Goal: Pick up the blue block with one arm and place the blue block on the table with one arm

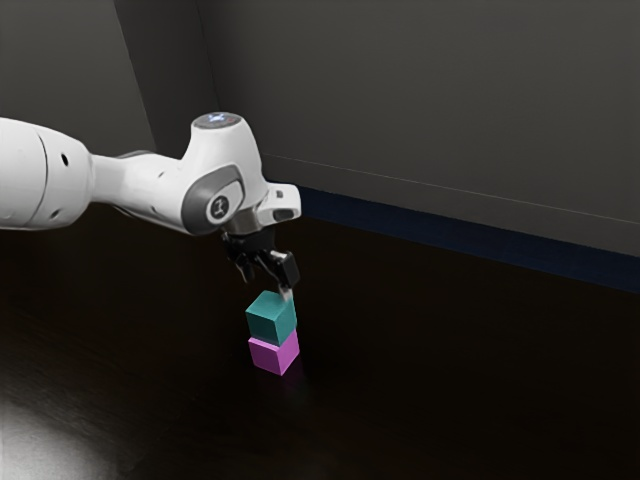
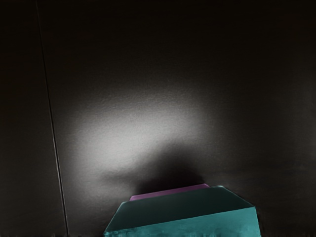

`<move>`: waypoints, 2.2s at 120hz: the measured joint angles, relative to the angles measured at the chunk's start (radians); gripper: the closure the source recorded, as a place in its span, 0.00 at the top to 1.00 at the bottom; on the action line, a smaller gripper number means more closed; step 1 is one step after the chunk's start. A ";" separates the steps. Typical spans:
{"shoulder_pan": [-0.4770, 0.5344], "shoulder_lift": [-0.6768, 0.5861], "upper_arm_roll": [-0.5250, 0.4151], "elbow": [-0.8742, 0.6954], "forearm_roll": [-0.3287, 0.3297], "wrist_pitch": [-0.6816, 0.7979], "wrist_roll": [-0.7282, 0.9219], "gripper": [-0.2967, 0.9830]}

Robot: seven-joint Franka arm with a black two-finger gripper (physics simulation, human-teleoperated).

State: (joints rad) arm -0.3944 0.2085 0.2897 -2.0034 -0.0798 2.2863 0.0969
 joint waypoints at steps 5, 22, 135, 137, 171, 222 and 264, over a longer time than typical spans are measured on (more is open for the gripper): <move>0.000 -0.013 -0.005 -0.004 -0.002 -0.004 0.003 0.77; -0.003 -0.040 -0.022 -0.033 -0.012 -0.017 0.012 0.77; 0.000 0.030 -0.024 -0.058 -0.029 0.057 0.038 0.75; 0.000 0.030 -0.024 -0.058 -0.029 0.057 0.038 0.74; 0.000 0.031 -0.024 -0.054 -0.029 0.063 0.038 0.59; 0.000 0.023 -0.031 -0.023 -0.017 0.058 0.029 0.51; 0.001 0.388 -0.137 0.405 -0.049 0.005 0.028 0.51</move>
State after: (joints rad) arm -0.3938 0.5961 0.1526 -1.5980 -0.1293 2.2910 0.1250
